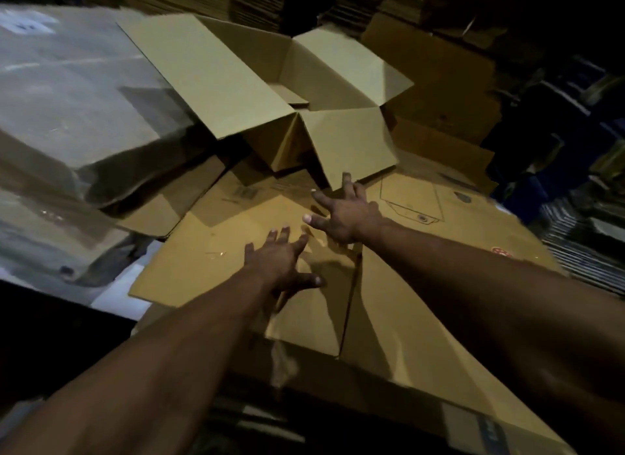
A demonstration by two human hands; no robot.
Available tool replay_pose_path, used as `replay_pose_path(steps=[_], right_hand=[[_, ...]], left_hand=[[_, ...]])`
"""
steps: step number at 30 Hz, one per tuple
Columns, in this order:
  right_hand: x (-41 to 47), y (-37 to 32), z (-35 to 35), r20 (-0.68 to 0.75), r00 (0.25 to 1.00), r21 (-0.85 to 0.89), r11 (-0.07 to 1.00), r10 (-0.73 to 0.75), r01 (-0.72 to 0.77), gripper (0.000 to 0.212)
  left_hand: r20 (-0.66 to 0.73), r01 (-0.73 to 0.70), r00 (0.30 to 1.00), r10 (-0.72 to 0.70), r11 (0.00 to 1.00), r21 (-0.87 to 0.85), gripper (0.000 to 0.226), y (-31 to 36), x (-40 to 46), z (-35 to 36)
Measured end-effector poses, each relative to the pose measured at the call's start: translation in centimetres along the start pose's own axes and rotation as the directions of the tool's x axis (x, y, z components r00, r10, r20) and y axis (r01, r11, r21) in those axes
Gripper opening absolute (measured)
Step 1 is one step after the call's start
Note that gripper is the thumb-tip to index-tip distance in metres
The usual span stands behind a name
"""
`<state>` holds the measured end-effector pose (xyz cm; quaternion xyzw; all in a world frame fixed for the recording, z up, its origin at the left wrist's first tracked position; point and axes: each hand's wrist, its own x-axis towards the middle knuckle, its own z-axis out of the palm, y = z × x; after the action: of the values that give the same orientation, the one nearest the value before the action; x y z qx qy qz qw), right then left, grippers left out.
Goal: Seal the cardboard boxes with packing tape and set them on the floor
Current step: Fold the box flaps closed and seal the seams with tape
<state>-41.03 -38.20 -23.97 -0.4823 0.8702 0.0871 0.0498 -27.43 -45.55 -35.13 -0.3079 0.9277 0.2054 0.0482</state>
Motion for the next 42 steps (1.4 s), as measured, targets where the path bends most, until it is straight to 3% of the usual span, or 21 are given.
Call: replay_pose_path(steps=[5,8,10,13,15,16,19,21,25,27,29,31,34,40,42], right_hand=[[4.5,-1.9,1.5,-0.026,0.994,-0.071,0.991,0.11,-0.111,0.08],[5.2,-2.3,0.5,-0.114,0.977,-0.138,0.971,0.179,-0.194,0.069],[4.1,-1.6,-0.8,-0.216,0.966,-0.197,0.963,0.143,-0.187,0.049],[0.9,0.6,-4.7,-0.312,0.95,-0.291,0.951,0.011,-0.107,0.025],[-1.7,1.6,-8.2,-0.315,0.947,-0.367,0.928,-0.06,-0.063,0.023],[-3.0,2.0,-10.1,-0.319,0.943,-0.395,0.918,-0.091,-0.045,0.022],[-7.5,3.4,-14.2,-0.311,0.935,-0.434,0.901,-0.167,0.017,0.017],[-11.5,4.4,-15.4,-0.311,0.924,-0.434,0.898,-0.22,0.068,0.015],[-20.9,7.5,-16.1,-0.35,0.896,-0.381,0.916,-0.273,0.13,0.019],[-26.4,8.8,-16.2,-0.339,0.904,-0.349,0.927,-0.259,0.135,0.023],[-32.0,9.4,-16.3,-0.282,0.917,-0.323,0.928,-0.282,0.186,0.024],[-37.2,10.1,-16.1,-0.244,0.923,-0.31,0.925,-0.299,0.218,0.023],[-45.1,11.4,-15.7,-0.294,0.903,-0.276,0.932,-0.314,0.235,0.019],[-58.3,11.8,-14.2,-0.415,0.807,-0.147,0.906,-0.42,0.396,0.021],[-61.4,12.2,-13.4,-0.422,0.825,-0.1,0.924,-0.376,0.37,0.024]], left_hand=[[0.043,-0.013,0.999,0.014,1.0,-0.021,0.117,-0.3,0.0,-0.5],[0.043,0.012,0.999,-0.011,0.999,-0.031,0.12,-0.5,0.1,-0.3],[0.034,0.02,0.999,-0.019,1.0,-0.02,0.12,-0.3,0.0,-0.3],[0.149,-0.004,0.989,0.012,0.999,-0.053,0.121,-0.2,-0.5,-2.3],[0.213,0.017,0.977,0.028,0.978,-0.207,0.117,-0.4,-1.9,-5.0],[0.182,0.055,0.983,0.01,0.935,-0.35,0.11,-0.3,-3.1,-6.4],[-0.078,0.044,0.983,-0.164,0.631,-0.775,0.085,1.2,-8.7,-9.5],[-0.14,0.009,0.918,-0.37,0.374,-0.927,0.075,2.2,-12.8,-10.9],[0.06,0.02,0.858,-0.51,-0.084,-0.996,0.08,2.5,-20.1,-12.8],[0.131,0.025,0.85,-0.51,-0.21,-0.977,0.058,3.1,-23.0,-14.0],[0.137,-0.01,0.834,-0.534,-0.263,-0.965,0.03,5.0,-26.2,-14.8],[0.101,-0.06,0.792,-0.603,-0.241,-0.969,0.031,7.2,-29.4,-14.9],[0.013,-0.056,0.731,-0.682,-0.079,-0.995,0.047,11.1,-35.2,-15.8],[-0.115,0.007,0.755,-0.646,0.183,-0.983,0.073,18.6,-48.3,-18.3],[-0.168,-0.036,0.767,-0.619,0.219,-0.975,0.072,21.2,-53.4,-17.7]])
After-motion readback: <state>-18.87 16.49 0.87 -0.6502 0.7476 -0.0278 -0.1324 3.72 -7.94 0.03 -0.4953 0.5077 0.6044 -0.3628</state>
